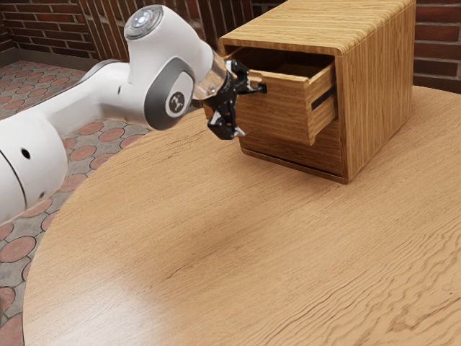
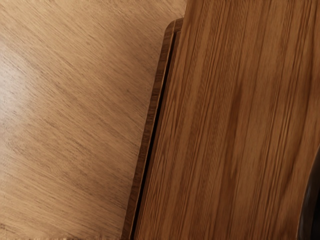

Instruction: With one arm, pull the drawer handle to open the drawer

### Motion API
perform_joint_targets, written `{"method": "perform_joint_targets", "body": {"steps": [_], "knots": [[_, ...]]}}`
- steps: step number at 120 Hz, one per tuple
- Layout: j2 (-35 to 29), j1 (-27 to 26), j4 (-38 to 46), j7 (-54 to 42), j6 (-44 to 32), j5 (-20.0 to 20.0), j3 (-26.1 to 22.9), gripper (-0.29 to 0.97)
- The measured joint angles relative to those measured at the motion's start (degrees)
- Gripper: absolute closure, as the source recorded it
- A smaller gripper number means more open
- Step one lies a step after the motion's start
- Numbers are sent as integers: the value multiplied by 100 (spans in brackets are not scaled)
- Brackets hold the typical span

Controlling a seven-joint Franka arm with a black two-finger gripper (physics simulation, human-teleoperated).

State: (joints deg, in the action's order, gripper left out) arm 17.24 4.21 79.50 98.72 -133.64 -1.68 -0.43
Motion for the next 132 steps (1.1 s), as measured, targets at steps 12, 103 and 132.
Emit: {"method": "perform_joint_targets", "body": {"steps": [12, 103, 132], "knots": [[-232, 2, 323, 63, 0, -6, 8, 0], [-2437, -95, 2743, 567, 47, -54, 229, 0], [-3328, -58, 3066, 800, 399, -98, -65, 0]]}}
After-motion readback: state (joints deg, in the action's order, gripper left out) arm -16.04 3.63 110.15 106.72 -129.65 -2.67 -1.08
